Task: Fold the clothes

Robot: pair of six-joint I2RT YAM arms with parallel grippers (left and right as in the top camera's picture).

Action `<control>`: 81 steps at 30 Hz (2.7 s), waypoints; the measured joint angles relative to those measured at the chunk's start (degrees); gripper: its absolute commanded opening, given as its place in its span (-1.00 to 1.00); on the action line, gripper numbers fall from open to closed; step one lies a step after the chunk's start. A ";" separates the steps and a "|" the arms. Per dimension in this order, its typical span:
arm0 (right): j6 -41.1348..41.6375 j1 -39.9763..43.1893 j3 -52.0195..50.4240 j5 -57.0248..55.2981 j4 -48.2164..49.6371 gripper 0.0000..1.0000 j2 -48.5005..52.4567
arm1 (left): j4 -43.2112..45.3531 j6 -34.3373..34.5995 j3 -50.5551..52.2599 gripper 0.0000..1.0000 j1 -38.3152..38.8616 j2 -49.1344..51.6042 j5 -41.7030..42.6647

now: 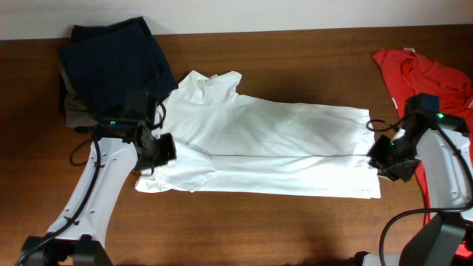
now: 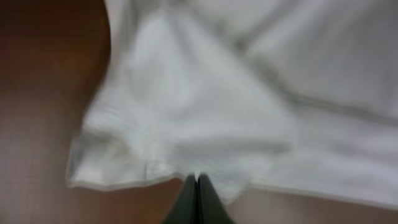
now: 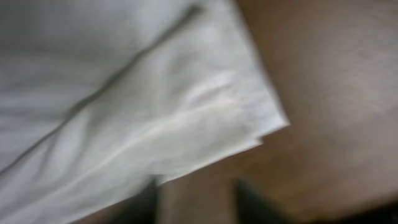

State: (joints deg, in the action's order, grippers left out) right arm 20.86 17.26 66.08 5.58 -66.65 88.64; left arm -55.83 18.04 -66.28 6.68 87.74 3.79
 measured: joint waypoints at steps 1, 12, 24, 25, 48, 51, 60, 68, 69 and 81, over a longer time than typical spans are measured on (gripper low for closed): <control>-1.25 -2.10 -0.50 1.03 2.05 -0.10 0.00 | 1.31 0.00 0.02 -0.98 0.02 0.35 0.04; 3.17 -10.78 -19.19 1.95 26.60 -0.92 3.26 | 10.99 -1.77 -0.28 -0.92 0.02 20.70 0.22; 8.90 5.86 -18.69 -5.49 13.70 -0.93 3.58 | -9.33 5.70 -1.51 -0.99 1.68 24.68 2.84; 8.28 8.50 -15.76 -6.34 8.70 -0.92 3.82 | -10.29 5.84 -1.14 -0.99 3.39 24.79 2.89; -10.73 -8.74 8.00 2.49 -9.81 0.97 -3.19 | 34.53 -19.82 -9.70 0.42 3.04 23.80 -7.50; -10.78 -8.74 8.00 2.49 -9.60 0.97 -3.19 | 35.54 -19.82 -9.70 0.42 1.07 28.70 -7.19; -10.75 -8.28 9.55 2.34 -11.47 0.97 -3.08 | 39.63 -20.04 -10.03 -0.99 1.18 32.17 -4.85; -13.81 -6.95 28.81 -3.06 -1.86 0.97 -2.71 | 39.60 -20.26 -10.12 -0.99 1.16 32.28 -4.85; -14.93 -6.95 28.85 -3.34 0.59 0.97 -1.97 | 39.60 -20.26 -10.12 -0.99 1.16 32.28 -4.85; -17.25 -6.95 29.49 -4.24 24.63 0.76 36.83 | 38.10 -20.26 -10.60 -0.99 1.16 32.28 -4.87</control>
State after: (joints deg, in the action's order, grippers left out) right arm 3.62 10.31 95.57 1.34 -42.02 125.47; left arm -17.74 -2.22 -76.88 7.84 120.03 -1.08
